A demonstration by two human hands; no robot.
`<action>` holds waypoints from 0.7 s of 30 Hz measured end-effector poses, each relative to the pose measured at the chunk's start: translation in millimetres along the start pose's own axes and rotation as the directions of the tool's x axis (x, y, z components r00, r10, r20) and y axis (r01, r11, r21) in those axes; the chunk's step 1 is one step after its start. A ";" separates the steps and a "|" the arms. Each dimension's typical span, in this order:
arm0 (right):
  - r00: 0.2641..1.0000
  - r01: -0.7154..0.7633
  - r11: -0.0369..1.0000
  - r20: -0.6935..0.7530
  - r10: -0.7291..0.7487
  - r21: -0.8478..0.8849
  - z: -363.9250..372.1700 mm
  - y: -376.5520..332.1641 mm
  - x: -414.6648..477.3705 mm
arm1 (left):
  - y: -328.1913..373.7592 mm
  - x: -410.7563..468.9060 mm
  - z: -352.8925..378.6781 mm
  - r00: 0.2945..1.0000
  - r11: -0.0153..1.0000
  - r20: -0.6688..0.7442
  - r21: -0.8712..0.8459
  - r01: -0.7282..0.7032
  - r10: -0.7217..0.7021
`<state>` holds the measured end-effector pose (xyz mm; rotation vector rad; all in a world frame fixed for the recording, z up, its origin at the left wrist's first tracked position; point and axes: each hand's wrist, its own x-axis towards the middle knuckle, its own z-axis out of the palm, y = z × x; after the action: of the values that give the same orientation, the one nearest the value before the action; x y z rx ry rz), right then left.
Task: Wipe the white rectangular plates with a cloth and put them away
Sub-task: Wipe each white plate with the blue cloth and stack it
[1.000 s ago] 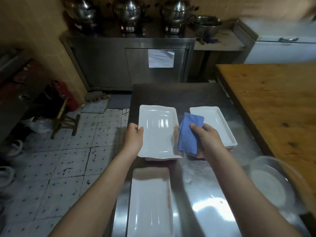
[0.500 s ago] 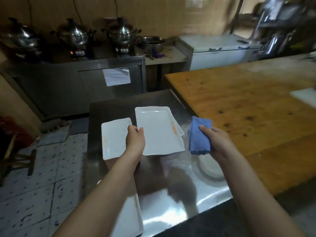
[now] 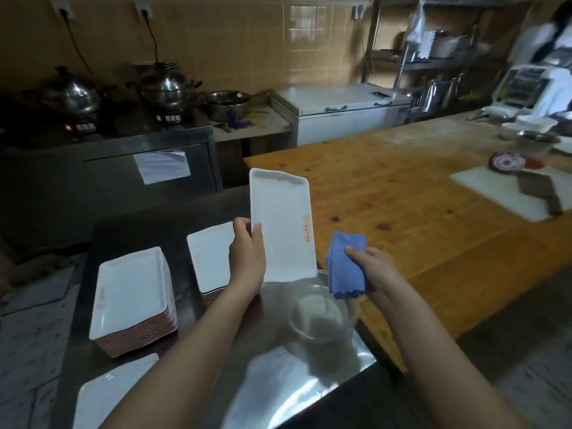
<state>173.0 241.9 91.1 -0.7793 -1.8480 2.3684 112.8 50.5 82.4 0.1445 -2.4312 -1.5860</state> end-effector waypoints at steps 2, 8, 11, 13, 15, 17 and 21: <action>1.000 -0.019 1.000 -0.002 0.019 -0.022 -8.7 -0.1 3.6 | 2.0 -3.9 9.3 0.999 0.999 0.022 0.022 -0.043 0.043; 0.999 -0.028 1.000 0.016 0.028 -0.010 -18.5 -4.9 11.6 | 6.9 -8.6 24.8 0.994 0.995 0.048 0.024 -0.098 0.096; 0.999 -0.032 0.999 0.034 0.032 -0.009 -19.3 -8.6 11.8 | 10.4 -8.6 28.6 0.992 0.993 0.050 0.006 -0.117 0.117; 0.999 -0.031 0.999 0.034 0.031 -0.011 -19.1 -10.7 13.0 | 12.5 -7.0 30.1 0.991 0.993 0.057 -0.001 -0.119 0.119; 0.999 -0.027 1.000 0.033 0.027 -0.015 -18.6 -10.3 14.5 | 12.2 -6.2 32.3 0.991 0.993 0.065 -0.008 -0.115 0.115; 0.999 -0.024 1.000 0.034 0.024 -0.014 -18.3 -8.5 15.3 | 10.9 -7.6 35.1 0.992 0.995 0.077 -0.010 -0.104 0.105; 1.000 -0.004 1.000 0.028 0.004 0.024 -17.4 -6.8 15.6 | 6.7 -8.6 42.8 0.998 0.997 0.063 -0.072 0.030 -0.025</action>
<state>164.6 264.6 88.8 -0.7524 -1.8256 2.4115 110.7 93.1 70.9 0.1183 -2.4233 -1.7125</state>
